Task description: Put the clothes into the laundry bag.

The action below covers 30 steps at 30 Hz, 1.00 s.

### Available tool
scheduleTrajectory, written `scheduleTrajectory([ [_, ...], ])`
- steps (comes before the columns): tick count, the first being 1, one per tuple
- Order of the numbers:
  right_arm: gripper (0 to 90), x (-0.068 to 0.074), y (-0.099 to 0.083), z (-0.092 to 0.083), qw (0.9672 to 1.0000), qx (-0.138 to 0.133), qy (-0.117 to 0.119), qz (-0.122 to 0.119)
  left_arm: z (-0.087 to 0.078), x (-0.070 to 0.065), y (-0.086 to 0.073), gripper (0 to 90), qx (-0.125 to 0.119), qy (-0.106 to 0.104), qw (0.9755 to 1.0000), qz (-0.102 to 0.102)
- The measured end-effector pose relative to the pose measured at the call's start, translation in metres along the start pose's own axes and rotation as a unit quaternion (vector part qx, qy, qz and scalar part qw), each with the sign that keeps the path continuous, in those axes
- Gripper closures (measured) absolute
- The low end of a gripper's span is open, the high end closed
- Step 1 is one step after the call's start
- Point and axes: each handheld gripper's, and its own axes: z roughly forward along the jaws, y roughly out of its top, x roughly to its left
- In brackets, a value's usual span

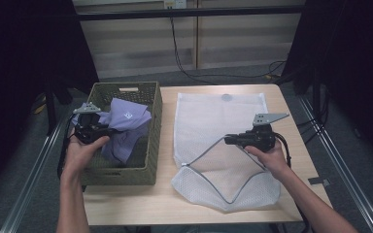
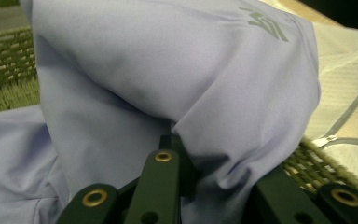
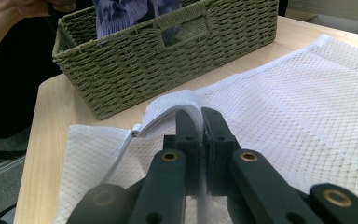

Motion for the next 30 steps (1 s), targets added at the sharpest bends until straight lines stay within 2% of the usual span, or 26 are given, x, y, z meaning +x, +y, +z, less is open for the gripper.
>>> scheduleTrajectory([
  [2,87.3,0.0,0.0,0.0,1.0,0.0,0.001,-0.002,-0.003,-0.004,0.003,82.6,-0.008,-0.014,0.9998,0.007],
  [7,87.4,0.0,0.001,0.001,1.0,0.0,0.003,-0.002,-0.012,-0.018,0.016,82.6,-0.033,0.005,0.999,0.029],
  [12,87.4,0.001,0.001,0.0,1.0,-0.001,0.003,-0.002,-0.025,-0.021,0.021,82.6,-0.065,0.0,0.9975,0.027],
  [14,87.4,0.001,0.001,0.0,1.0,-0.001,0.003,-0.002,-0.03,-0.025,0.025,82.6,-0.08,-0.003,0.9963,0.03],
  [20,87.4,0.001,0.001,0.0,1.0,-0.001,0.002,-0.003,-0.044,-0.035,0.034,82.7,-0.108,0.006,0.9932,0.044],
  [23,87.4,0.001,0.001,0.0,1.0,-0.001,0.002,-0.002,-0.049,-0.039,0.037,82.7,-0.119,0.008,0.9919,0.045],
  [30,87.5,0.001,0.001,0.001,1.0,0.0,0.003,-0.002,-0.062,-0.044,0.043,82.7,-0.153,0.004,0.987,0.047],
])
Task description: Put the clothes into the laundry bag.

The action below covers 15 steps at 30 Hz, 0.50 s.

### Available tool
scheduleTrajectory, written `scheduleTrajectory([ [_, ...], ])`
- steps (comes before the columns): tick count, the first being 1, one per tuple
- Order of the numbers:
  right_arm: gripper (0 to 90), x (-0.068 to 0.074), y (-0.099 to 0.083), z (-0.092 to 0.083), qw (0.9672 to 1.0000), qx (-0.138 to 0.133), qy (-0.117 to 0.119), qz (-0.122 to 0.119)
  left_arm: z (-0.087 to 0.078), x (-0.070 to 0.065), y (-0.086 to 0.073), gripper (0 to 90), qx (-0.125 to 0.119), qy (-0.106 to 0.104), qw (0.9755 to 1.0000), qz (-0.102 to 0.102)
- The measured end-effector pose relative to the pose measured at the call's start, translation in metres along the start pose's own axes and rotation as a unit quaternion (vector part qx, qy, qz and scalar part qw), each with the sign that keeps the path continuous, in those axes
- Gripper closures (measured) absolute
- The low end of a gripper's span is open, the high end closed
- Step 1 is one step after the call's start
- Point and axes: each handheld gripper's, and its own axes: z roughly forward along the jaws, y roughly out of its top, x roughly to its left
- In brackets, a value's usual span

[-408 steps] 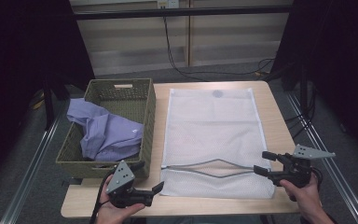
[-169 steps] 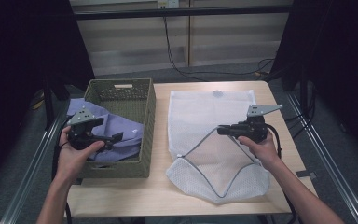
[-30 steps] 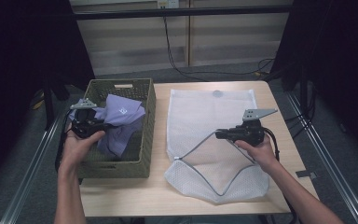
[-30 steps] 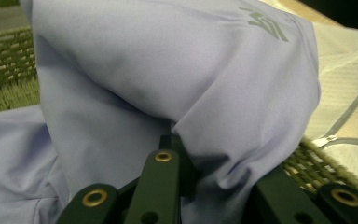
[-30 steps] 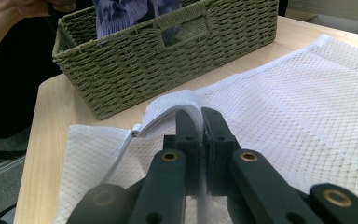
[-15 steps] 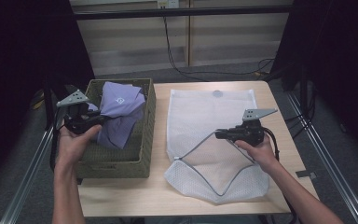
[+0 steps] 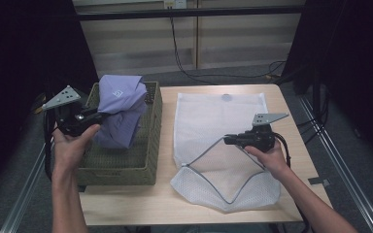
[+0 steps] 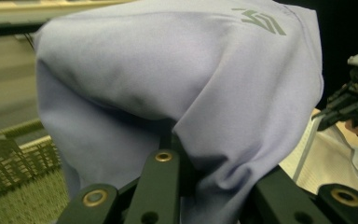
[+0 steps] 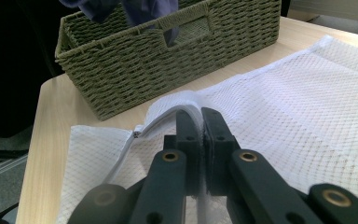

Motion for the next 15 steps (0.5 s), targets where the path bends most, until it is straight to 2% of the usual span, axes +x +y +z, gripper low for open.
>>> scheduleTrajectory([
  [1,87.5,0.0,0.0,0.0,1.0,0.0,0.0,0.0,-0.001,-0.001,0.001,82.7,-0.007,0.005,1.0,0.0],
  [6,87.5,0.0,0.0,0.0,1.0,0.0,0.0,0.0,-0.006,0.0,0.003,82.7,-0.025,0.005,0.9996,-0.006],
  [12,87.5,0.0,0.0,-0.001,1.0,0.0,0.0,0.0,-0.011,-0.004,0.008,82.8,-0.05,0.005,0.9987,-0.003],
  [15,87.5,0.001,0.0,0.0,1.0,0.0,0.001,0.0,-0.014,-0.005,0.01,82.7,-0.059,0.013,0.9981,-0.005],
])
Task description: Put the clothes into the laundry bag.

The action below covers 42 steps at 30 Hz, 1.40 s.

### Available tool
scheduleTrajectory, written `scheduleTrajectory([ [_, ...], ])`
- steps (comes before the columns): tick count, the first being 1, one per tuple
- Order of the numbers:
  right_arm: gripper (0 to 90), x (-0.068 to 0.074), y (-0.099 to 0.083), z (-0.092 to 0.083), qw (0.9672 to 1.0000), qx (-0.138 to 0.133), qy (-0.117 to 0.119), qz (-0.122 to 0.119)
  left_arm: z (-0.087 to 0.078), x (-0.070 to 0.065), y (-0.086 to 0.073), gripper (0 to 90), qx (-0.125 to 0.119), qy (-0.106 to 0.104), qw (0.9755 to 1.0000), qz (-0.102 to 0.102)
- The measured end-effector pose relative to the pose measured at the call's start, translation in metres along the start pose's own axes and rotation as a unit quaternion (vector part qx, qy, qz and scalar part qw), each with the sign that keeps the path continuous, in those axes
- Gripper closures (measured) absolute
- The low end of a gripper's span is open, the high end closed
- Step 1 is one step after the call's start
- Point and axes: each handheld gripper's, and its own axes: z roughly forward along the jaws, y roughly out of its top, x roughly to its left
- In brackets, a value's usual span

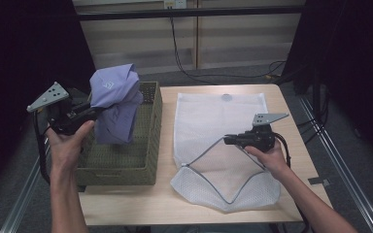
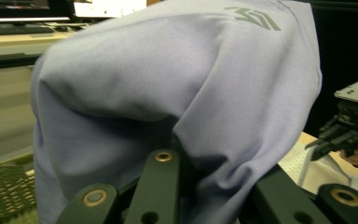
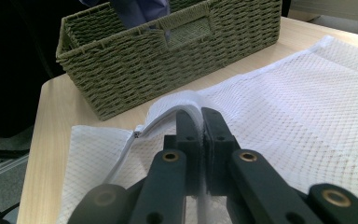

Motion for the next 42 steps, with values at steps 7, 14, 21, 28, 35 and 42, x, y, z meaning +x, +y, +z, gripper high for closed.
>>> scheduleTrajectory([
  [7,87.6,-0.002,0.001,-0.001,1.0,-0.004,0.001,0.001,-0.008,-0.003,0.008,82.7,-0.031,-0.003,0.9995,-0.003],
  [14,87.6,-0.001,0.001,-0.002,1.0,-0.006,0.001,0.001,-0.012,-0.008,0.028,82.7,-0.048,-0.004,0.9988,0.008],
  [21,87.6,-0.001,0.001,-0.003,1.0,-0.007,0.004,0.002,-0.014,-0.013,0.038,82.7,-0.087,-0.025,0.9959,0.007],
  [28,87.6,-0.002,0.001,-0.003,0.9999,-0.008,0.005,0.004,-0.017,-0.021,0.052,82.7,-0.093,-0.025,0.9952,0.018],
  [35,87.6,-0.002,0.001,-0.003,1.0,-0.008,0.004,0.004,-0.025,-0.034,0.063,82.7,-0.099,-0.025,0.9939,0.039],
  [42,87.7,-0.002,0.001,-0.003,0.9999,-0.008,0.005,0.004,-0.029,-0.047,0.072,82.6,-0.107,-0.022,0.9931,0.044],
])
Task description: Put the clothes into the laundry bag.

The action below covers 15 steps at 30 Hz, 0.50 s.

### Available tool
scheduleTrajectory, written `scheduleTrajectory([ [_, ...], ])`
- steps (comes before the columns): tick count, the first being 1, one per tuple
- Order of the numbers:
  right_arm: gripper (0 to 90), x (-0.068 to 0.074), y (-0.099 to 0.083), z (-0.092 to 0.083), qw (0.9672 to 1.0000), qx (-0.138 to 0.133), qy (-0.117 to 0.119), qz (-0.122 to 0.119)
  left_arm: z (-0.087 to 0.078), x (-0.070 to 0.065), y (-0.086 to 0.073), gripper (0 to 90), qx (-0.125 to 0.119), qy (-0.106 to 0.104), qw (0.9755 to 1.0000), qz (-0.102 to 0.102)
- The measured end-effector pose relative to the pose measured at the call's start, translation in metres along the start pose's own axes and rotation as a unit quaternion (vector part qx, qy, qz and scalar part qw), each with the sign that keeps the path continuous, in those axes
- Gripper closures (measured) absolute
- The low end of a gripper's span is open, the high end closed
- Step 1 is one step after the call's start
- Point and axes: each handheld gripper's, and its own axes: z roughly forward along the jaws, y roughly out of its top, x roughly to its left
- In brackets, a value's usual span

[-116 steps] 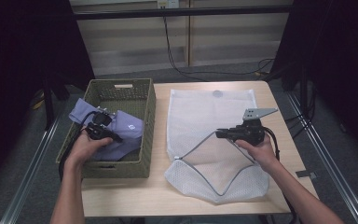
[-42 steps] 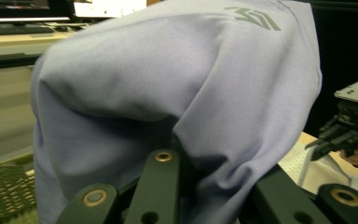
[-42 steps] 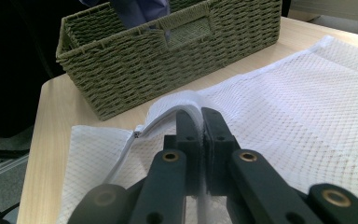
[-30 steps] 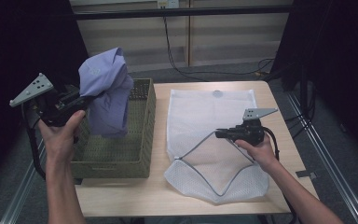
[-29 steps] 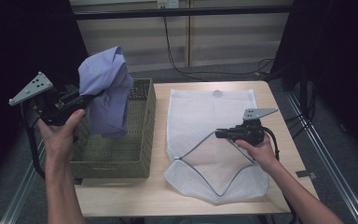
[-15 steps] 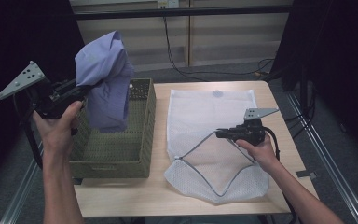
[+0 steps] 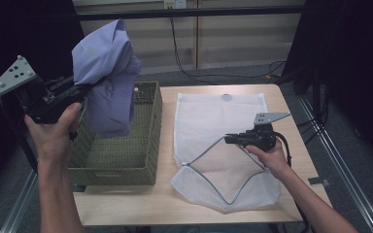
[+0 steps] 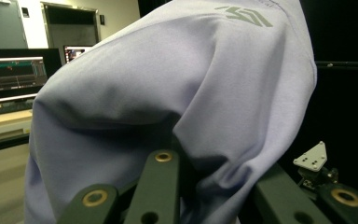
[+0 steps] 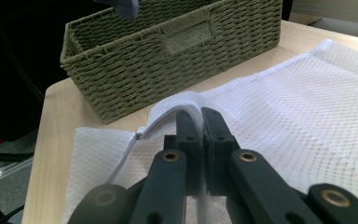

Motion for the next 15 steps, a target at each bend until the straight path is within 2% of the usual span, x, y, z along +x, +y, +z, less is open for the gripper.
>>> scheduleTrajectory([
  [5,87.7,0.0,0.0,0.001,1.0,0.001,0.001,-0.001,-0.001,-0.012,0.01,82.6,-0.003,-0.014,0.9997,0.018],
  [15,87.7,0.0,0.001,0.001,1.0,0.002,0.001,-0.002,0.006,-0.031,0.024,82.6,-0.021,-0.037,0.9987,0.03],
])
